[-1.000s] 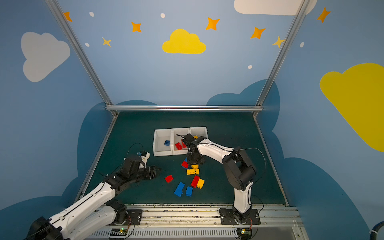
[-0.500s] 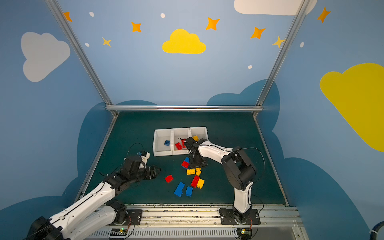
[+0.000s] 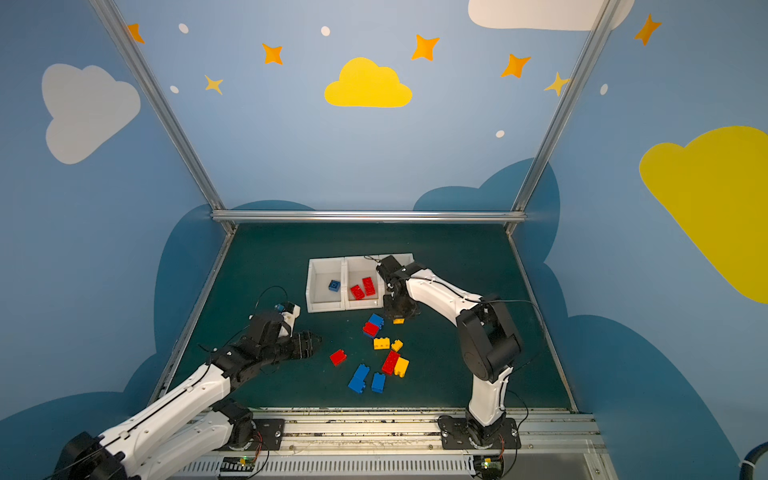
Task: Sort the legos into containers by color
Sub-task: 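Close the right gripper on the yellow 2x2 brick and lift it, then carry the yellow brick into the compartment nearest the right arm and release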
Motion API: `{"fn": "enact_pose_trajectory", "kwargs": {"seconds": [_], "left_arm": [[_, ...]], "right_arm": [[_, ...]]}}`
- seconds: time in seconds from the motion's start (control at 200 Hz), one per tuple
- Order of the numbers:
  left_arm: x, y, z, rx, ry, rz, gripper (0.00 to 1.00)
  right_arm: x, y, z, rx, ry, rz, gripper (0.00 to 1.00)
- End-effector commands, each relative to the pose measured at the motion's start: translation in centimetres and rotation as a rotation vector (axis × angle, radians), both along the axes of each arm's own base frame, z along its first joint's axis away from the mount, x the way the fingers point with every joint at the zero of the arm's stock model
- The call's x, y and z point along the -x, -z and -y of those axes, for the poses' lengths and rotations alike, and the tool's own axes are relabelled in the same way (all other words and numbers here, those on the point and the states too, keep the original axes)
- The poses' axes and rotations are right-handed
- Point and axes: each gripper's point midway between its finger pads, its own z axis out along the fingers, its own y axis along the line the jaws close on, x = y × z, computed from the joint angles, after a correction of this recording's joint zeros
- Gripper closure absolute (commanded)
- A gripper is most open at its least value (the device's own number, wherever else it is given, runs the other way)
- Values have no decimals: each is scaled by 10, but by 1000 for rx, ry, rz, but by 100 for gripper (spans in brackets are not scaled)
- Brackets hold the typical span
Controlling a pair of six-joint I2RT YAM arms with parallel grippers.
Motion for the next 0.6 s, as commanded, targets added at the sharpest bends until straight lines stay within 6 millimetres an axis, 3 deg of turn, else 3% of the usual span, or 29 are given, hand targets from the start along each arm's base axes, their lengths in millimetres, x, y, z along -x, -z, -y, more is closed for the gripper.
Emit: {"fn": "enact_pose_trajectory", "kwargs": {"seconds": [0.0,0.12,0.26,0.511,0.596], "left_arm": [[-2,-6,2,14,0,18,29],[-1,-7,2,10,0,23,29],[1,-7,2,6,1,25,29],[1,-7,2,4,-3,28,29],[1,-6,2,2,0,24,29]], "right_arm": [[-27,-27,5,-1,-30,52,71],[-55,-30,2,-44,-7,61,71],[-75,-20,2,-88,41,37,71],[-80,-13,-8,-132,46,9,69],[-80,-13,-10,-137,42,6,63]]}}
